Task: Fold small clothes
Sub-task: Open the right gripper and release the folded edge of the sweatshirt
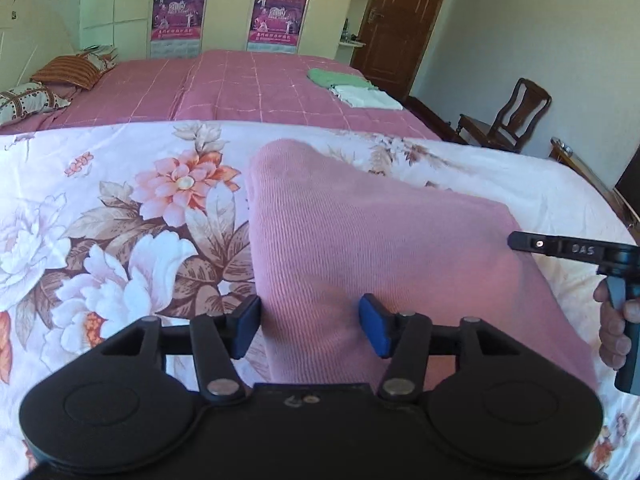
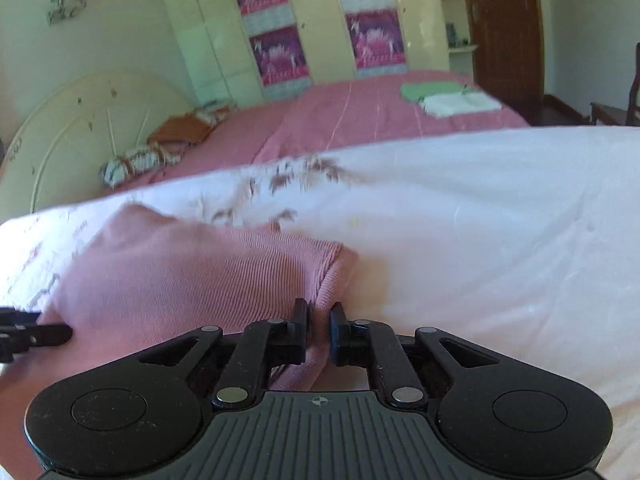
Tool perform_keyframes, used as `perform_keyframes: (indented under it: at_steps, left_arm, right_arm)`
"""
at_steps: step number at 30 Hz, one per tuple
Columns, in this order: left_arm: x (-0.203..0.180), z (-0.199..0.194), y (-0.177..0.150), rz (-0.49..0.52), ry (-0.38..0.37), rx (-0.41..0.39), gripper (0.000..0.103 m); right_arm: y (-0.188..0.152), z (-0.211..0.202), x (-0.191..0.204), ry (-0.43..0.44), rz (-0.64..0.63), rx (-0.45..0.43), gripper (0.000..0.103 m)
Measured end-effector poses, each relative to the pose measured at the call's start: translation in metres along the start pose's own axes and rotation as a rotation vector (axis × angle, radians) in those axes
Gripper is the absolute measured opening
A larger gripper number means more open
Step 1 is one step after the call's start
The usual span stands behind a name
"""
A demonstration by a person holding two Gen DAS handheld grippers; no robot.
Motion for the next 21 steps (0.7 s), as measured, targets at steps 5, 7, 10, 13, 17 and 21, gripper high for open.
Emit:
perform_keyframes:
  at_steps: [5, 7, 10, 13, 17, 21]
  left_arm:
    - [0.006, -0.048, -0.027, -0.014, -0.077, -0.049, 0.05]
    - [0.011, -0.058, -0.041, -0.031, -0.086, -0.043, 0.05]
    - [0.015, -0.054, -0.06, -0.032, -0.063, 0.006, 0.053]
    - [0.008, -0.048, -0.074, 0.04, 0.004, 0.027, 0.053]
    - [0.012, -0.053, -0.077, -0.02, -0.002, 0.022, 0.053]
    - [0.014, -0.065, -0.081, 0.01, 0.01, 0.026, 0.053]
  right_arm:
    - [-0.014, -0.077, 0.001, 0.099, 0.124, -0.082, 0.044]
    - [-0.035, -0.104, 0.008, 0.162, 0.132, -0.053, 0.044]
    - [-0.064, -0.128, 0.015, 0.241, 0.178, 0.001, 0.044]
    - [-0.082, -0.128, 0.024, 0.258, 0.207, 0.054, 0.044]
    - [-0.091, -0.106, 0.034, 0.212, 0.162, 0.119, 0.032]
    - [-0.091, -0.106, 0.045, 0.155, 0.031, 0.118, 0.004]
Point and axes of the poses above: each gripper's, at about its wrist camera, not at the fingertips, and z roughly the way its jaws point, x to its left, y to its top, the point moved 4 cm from there along z, roughly the way its jaws point, and after that the axes turned 2 degrees about z, right-handed, at the moved point
